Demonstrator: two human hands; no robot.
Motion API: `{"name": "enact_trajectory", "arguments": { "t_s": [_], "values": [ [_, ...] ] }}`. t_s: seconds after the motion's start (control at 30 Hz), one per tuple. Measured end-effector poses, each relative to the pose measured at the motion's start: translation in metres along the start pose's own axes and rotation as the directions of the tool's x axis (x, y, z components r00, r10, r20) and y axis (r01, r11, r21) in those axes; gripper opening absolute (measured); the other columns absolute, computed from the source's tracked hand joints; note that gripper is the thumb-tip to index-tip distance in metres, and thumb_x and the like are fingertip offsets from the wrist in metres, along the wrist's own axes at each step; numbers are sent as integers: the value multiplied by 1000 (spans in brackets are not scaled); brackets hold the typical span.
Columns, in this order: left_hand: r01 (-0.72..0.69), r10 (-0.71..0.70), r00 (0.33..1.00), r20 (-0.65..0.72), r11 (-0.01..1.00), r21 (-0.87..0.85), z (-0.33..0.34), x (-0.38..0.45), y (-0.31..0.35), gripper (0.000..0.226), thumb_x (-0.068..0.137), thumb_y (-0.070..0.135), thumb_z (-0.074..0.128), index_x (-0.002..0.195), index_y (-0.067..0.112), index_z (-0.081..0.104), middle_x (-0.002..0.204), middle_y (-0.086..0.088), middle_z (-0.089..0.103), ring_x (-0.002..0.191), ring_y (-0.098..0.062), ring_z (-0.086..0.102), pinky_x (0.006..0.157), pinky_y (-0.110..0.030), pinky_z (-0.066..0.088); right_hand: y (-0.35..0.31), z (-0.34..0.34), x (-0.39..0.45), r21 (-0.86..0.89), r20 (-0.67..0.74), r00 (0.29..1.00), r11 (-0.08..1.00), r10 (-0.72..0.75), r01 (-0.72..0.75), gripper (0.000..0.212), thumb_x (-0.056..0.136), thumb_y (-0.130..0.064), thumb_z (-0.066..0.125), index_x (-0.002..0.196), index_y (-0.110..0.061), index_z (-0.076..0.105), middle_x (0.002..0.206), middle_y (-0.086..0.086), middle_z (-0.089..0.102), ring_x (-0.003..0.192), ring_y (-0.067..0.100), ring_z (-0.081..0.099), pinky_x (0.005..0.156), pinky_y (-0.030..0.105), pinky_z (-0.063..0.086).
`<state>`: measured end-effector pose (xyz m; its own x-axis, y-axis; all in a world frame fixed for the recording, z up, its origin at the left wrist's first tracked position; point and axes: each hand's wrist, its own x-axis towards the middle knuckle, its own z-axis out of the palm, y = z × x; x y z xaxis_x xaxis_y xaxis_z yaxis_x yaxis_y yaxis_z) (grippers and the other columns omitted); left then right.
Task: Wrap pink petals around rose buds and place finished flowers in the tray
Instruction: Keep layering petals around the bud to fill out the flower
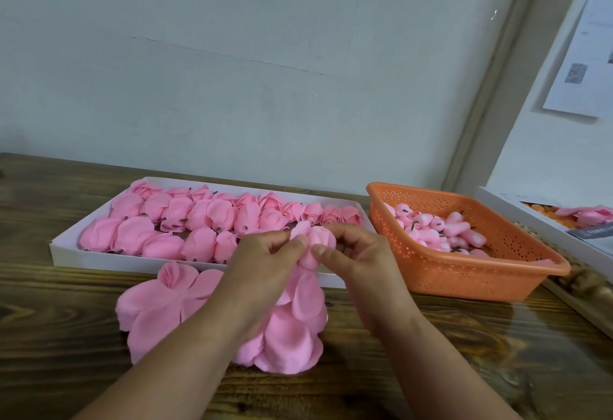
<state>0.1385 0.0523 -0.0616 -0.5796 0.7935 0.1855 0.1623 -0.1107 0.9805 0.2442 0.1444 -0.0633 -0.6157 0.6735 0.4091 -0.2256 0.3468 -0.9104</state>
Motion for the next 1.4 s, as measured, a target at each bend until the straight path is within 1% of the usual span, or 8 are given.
{"name": "enact_trajectory", "arguments": {
  "t_s": [0.2, 0.4, 0.57, 0.7, 0.87, 1.03, 1.2, 1.4],
  "values": [
    [30, -31, 999, -19, 999, -28, -1, 0, 1, 30, 96, 28, 51, 77, 25, 75, 72, 18, 72, 71, 5, 64, 55, -10, 43, -1, -4, 0, -75, 67, 996, 995, -57, 62, 18, 81, 9, 64, 93, -2, 71, 99, 18, 68, 94, 32, 64, 82, 40, 55],
    [-3, 3, 998, 57, 1000, -8, -2, 0, -1, 32, 96, 25, 52, 76, 19, 76, 82, 3, 75, 80, -4, 66, 60, -6, 47, -1, -1, 1, -70, 27, 1000, 998, -7, 9, 23, 78, 8, 68, 89, -12, 69, 86, 5, 71, 80, 16, 67, 73, 27, 57],
    [74, -68, 989, 128, 996, -40, -6, 5, 0, 45, 95, 47, 44, 87, 16, 76, 95, -11, 74, 102, -30, 65, 98, -50, 47, 0, -6, 1, -48, 8, 998, 997, 65, -65, 32, 78, 5, 70, 105, -11, 65, 94, 7, 71, 83, 14, 68, 67, 21, 53],
    [115, -106, 990, 94, 989, -94, -12, 8, 0, 35, 98, 32, 48, 87, 18, 78, 93, -9, 75, 102, -33, 66, 99, -54, 46, 1, -8, 1, -18, 42, 994, 995, 97, -96, 15, 78, 4, 69, 89, -6, 67, 76, 3, 72, 68, 12, 67, 59, 19, 50],
    [148, -130, 986, 108, 974, -174, -13, 9, -4, 23, 90, 5, 59, 78, 12, 78, 88, -13, 74, 89, -28, 66, 88, -43, 51, 0, -9, 1, 89, 89, 989, 988, 118, -126, 13, 75, 6, 69, 78, -1, 58, 67, 6, 68, 59, 14, 63, 55, 23, 50],
    [149, -100, 969, 224, 966, -212, -11, 7, -4, 14, 76, 12, 67, 81, 17, 79, 89, -11, 75, 82, -18, 71, 77, -29, 58, -3, -9, 0, 144, 117, 985, 979, 130, -146, 14, 75, 5, 66, 86, -4, 64, 69, 5, 69, 61, 15, 63, 53, 23, 50],
    [187, -117, 958, 263, 946, -263, -10, 7, -7, 21, 61, 17, 69, 78, 25, 80, 92, -10, 76, 85, -17, 71, 77, -28, 56, -3, -6, -2, 121, 73, 988, 982, 138, -146, 15, 77, 10, 65, 83, -4, 66, 68, 6, 69, 59, 15, 64, 54, 24, 51],
    [160, -130, 981, 146, 964, -212, -10, 7, -4, 16, 66, 14, 74, 75, 26, 80, 87, -3, 76, 81, -15, 71, 68, -28, 54, -9, -13, 1, 264, 11, 974, 939, 224, -219, 15, 78, 17, 58, 80, 3, 64, 68, 14, 69, 59, 21, 68, 59, 26, 57]
  ]
}}
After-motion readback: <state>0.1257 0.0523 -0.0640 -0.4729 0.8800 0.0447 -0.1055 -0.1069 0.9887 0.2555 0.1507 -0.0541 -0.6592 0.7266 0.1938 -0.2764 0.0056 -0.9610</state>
